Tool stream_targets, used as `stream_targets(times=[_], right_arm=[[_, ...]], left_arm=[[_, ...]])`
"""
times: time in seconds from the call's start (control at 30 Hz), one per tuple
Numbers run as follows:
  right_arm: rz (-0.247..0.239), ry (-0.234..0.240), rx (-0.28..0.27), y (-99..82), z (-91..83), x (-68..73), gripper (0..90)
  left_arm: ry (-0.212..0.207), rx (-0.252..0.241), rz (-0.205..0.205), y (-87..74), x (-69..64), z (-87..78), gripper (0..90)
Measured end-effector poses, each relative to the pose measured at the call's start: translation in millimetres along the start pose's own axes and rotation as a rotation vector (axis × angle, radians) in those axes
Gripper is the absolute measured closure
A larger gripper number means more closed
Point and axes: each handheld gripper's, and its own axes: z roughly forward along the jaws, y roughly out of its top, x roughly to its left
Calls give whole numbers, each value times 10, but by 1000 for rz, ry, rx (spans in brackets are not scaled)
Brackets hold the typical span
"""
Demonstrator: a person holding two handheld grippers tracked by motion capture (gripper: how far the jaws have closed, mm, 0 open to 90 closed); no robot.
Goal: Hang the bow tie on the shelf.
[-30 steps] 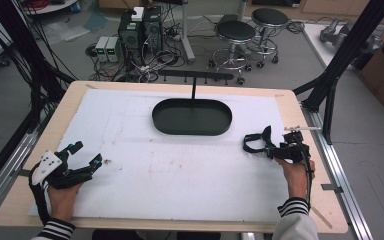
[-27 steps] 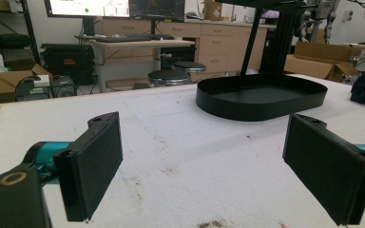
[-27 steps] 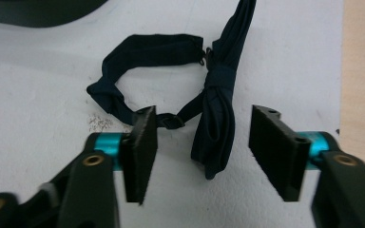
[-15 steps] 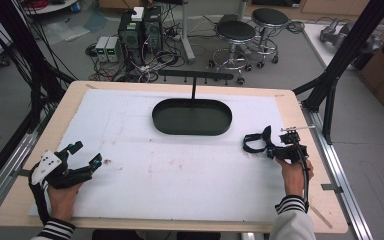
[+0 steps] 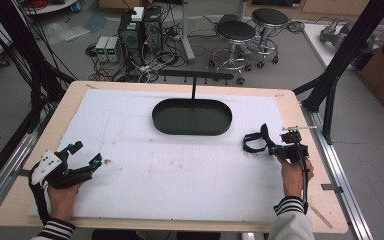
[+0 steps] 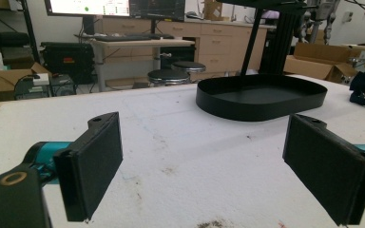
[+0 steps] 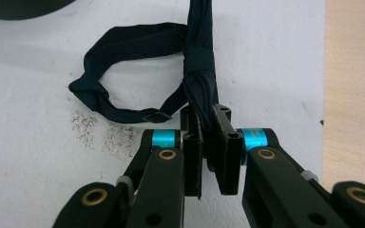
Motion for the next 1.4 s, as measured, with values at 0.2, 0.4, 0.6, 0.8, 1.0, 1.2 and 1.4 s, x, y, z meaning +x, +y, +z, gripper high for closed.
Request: stream_targets(times=[0.2,0.4,0.6,0.8,1.0,1.2,1.4], right_arm=[[-26,14,-46,14,-56,54,843],[-38,64,-151,41,-151,137,846],[-66,80,-232,61,-223,214,848],[-77,130,-314,76,-280,245,851],[-88,222,-432,107,-349,292,850],[-107,248,-467,146,-389,371,850],[-139,262,-496,213,-411,466,850]], left_arm=[[0,0,2,0,-1,1,135],[0,0,5,0,-3,2,135],[-1,1,8,0,-2,0,134],[0,0,5,0,-4,2,135],[-1,3,12,0,-12,2,135],[0,1,13,0,-13,2,135],[0,1,9,0,-8,1,135]])
